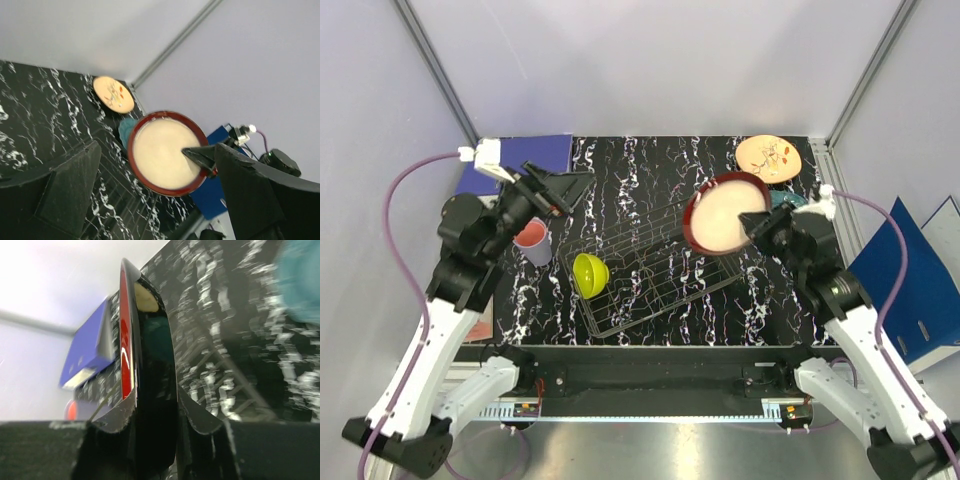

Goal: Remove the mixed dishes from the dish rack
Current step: Place the plate at the center of the board.

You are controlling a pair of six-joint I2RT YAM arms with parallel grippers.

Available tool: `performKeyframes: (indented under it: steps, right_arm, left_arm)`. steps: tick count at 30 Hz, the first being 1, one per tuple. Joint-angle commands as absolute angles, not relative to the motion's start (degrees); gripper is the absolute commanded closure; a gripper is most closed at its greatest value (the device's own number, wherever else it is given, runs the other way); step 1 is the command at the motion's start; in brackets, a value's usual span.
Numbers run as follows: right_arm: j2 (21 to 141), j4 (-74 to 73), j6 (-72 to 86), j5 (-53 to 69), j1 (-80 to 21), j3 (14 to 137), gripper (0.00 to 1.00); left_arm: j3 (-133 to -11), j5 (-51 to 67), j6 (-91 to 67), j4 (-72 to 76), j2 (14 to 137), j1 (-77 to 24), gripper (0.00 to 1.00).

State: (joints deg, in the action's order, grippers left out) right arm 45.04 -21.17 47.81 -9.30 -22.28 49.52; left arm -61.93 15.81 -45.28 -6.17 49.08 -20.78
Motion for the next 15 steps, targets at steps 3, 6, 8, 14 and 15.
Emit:
performKeyframes:
  steps: [3,6,8,14,15]
  right_arm:
    - [33.05,-21.26,51.67,-26.27,-22.15,50.8,1.0]
    - [31.47,-22.76,53.35,-27.51,-22.15,50.01,1.0]
    - [33.13,-22.59,53.79,-27.16,-22.06,49.57,1.0]
    - [50.69,-15.48,50.62,-20.59,-19.53,57.64,1.0]
    - [53.41,-13.82,51.23,-18.3,-17.86,58.87,1.0]
  left_arm:
    - [-59.24,11.16,-41.22,-8.88,46.23,-20.65,0.01]
    - [-57.84,13.17,-41.92,-9.32,45.7,-20.65,0.01]
    - [-55.91,14.84,-43.5,-8.53,45.44,-20.65,0.01]
    - [-51.95,19.51,-44.12,-8.88,44.39,-20.65,0.01]
    - [-51.68,19.25,-43.51,-9.22,44.04,-20.65,0.01]
